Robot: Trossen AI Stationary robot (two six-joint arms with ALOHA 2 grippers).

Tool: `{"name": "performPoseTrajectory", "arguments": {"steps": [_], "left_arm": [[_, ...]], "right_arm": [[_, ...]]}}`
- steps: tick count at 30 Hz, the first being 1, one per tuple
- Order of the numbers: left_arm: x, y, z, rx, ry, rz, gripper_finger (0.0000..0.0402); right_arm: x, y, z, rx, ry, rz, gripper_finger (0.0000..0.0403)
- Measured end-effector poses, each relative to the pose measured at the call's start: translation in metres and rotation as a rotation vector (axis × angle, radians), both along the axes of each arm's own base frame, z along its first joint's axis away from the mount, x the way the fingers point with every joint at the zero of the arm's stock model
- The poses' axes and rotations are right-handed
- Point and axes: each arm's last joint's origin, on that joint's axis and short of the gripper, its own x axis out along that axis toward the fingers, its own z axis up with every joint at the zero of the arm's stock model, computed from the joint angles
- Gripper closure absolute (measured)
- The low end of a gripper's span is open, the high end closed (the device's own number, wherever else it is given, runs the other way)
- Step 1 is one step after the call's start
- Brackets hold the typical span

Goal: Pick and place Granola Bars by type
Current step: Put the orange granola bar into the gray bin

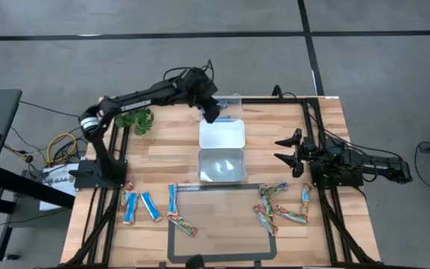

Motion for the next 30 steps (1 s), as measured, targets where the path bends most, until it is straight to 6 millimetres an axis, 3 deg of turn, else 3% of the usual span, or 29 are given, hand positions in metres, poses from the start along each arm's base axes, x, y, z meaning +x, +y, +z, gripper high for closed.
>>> {"name": "performPoseTrajectory", "arguments": {"steps": [10, 16, 22, 30], "left_arm": [[-0.016, -0.072, 0.058, 0.116, -0.09, -0.155, 0.0274], [-0.031, -0.118, 0.077, 0.176, -0.066, -0.256, 0.0274], [-0.043, -0.154, 0.077, 0.141, 0.008, -0.344, 0.0274], [-0.069, -0.189, 0.044, -0.105, 0.03, -0.262, 0.0274]], "right_arm": [[0.0, 0.0, 0.0, 0.0, 0.0, 0.0, 0.0163], [0.0, 0.0, 0.0, 0.0, 0.0, 0.0, 0.0163], [0.0, 0.0, 0.0, 0.0, 0.0, 0.0, 0.0163], [0.0, 0.0, 0.0, 0.0, 0.0, 0.0, 0.0163]]}}
